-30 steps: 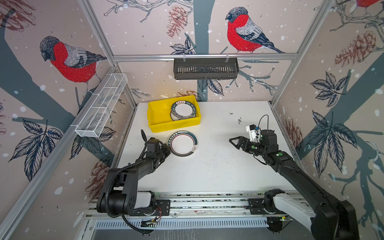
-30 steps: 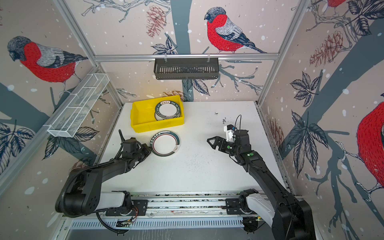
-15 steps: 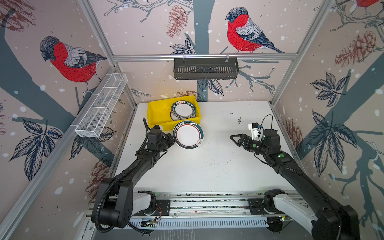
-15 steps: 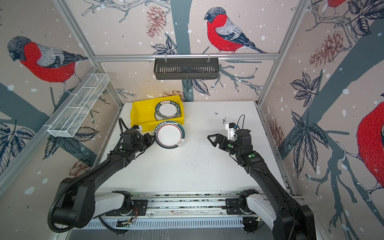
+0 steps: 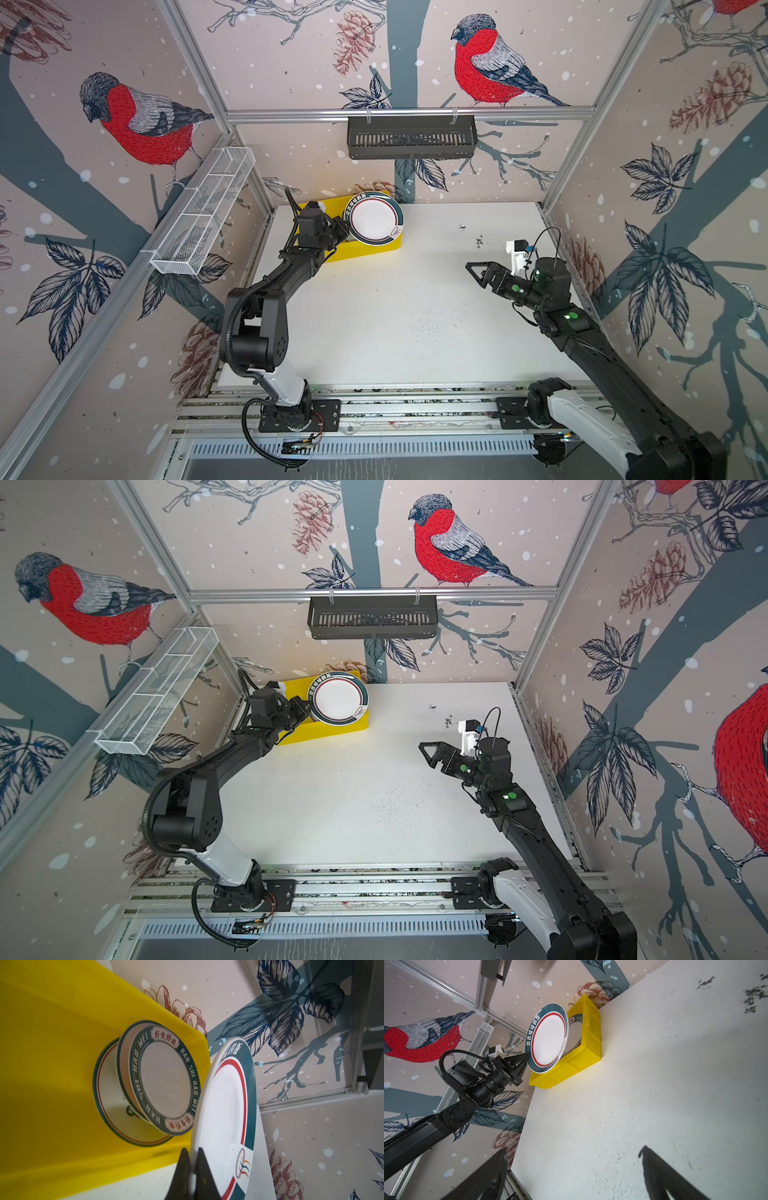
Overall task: Place the plates into the plastic bin on the countertop
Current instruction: 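Lower the red-rim plate into the bin against the stacked plates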
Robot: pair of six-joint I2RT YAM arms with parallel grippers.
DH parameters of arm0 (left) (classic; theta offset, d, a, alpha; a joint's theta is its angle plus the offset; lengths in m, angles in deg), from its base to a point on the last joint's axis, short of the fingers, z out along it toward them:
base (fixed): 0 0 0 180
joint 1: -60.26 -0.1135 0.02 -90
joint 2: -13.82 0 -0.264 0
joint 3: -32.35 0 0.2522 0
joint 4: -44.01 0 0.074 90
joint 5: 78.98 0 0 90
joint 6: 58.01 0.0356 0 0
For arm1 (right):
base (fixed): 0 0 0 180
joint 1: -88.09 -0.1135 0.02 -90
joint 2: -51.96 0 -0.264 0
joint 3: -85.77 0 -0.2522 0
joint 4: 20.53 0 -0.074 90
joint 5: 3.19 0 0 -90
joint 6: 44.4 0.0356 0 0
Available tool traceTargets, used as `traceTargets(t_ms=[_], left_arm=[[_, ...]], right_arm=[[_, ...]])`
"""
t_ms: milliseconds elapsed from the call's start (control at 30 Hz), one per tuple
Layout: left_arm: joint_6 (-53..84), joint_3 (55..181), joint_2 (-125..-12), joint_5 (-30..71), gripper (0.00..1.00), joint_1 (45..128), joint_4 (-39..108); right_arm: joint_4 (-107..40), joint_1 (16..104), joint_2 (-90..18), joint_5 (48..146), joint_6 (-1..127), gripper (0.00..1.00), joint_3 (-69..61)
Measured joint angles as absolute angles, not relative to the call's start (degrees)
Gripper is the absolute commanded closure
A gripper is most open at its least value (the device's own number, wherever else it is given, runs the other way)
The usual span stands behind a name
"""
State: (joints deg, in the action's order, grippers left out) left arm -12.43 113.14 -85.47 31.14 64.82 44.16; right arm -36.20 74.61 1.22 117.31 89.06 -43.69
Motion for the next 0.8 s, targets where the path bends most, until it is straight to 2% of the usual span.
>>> traceTargets(t_ms=[400,800], left_arm=[[-11.04,132.18,-103.1,28.67,1.0,63.09,42.37],[-9.68,130.1,-104.83,25.61,1.0,62.92,41.1]], right_arm=[[-40.44,75.27,-2.1,114.84,87.62,0.0,-38.9],[-41.6,76.95,-4.35,114.16,87.23,0.0,-38.58]])
